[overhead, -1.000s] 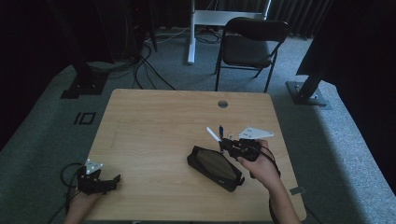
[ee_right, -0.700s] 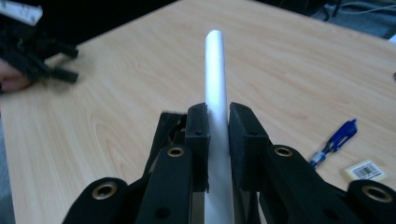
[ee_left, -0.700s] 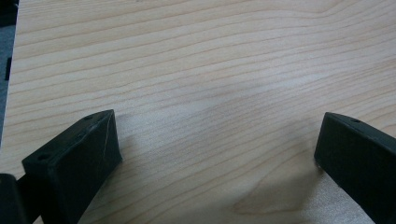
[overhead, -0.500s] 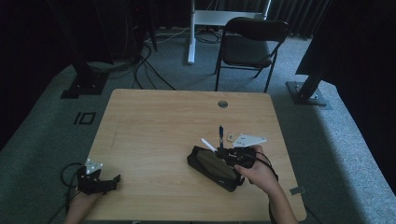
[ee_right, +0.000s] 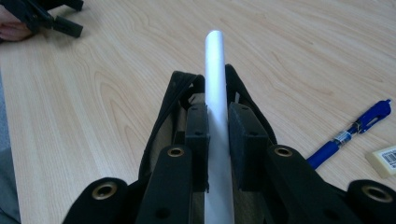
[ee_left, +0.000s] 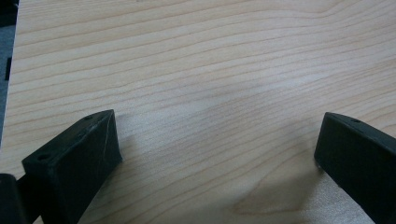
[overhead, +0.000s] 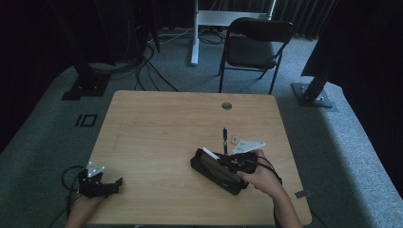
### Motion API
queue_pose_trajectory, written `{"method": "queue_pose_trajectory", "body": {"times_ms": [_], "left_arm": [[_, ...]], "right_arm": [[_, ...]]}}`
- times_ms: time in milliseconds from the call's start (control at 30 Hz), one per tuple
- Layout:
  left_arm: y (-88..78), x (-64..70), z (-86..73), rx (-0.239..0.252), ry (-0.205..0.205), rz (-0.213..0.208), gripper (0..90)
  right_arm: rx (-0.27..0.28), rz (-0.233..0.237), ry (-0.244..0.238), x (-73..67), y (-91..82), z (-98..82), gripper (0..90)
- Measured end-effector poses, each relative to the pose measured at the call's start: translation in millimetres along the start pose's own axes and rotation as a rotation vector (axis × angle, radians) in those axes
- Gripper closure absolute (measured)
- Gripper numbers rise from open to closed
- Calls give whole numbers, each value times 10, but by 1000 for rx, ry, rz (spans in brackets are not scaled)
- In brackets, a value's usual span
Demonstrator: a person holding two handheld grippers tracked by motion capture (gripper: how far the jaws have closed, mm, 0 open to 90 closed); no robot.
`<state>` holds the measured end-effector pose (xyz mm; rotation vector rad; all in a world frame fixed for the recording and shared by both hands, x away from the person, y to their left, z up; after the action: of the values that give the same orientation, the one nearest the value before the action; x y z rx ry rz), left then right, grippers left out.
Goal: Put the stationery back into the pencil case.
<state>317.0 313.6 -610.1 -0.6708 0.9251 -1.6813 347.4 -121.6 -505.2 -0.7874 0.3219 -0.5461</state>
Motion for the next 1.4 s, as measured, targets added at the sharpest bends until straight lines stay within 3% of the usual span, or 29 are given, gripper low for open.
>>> {"method": "queue_pose_trajectory", "body": {"times_ms": [667, 967, 1400], "left_arm": [[0, 0, 0, 0, 0, 0, 2], [0, 0, 0, 0, 0, 0, 2], [0, 0, 0, 0, 0, 0, 2]], "right_arm": [[-124, 15, -54, -53, 188, -89, 782], [-162, -10, -44, -26, 244, -94, 782], [-211, -3, -47, -31, 335, -95, 783]]}}
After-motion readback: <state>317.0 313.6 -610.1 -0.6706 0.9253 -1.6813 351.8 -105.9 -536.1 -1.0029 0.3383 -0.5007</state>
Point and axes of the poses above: each handheld gripper's, and its own axes: y roughly forward along the jaws, z roughly out of its top, x roughly to its right, the point moved 8 cm from there along y, roughly forward along the jaws, and after that the axes turned 11 degrees about -x, right-handed, at the moved point
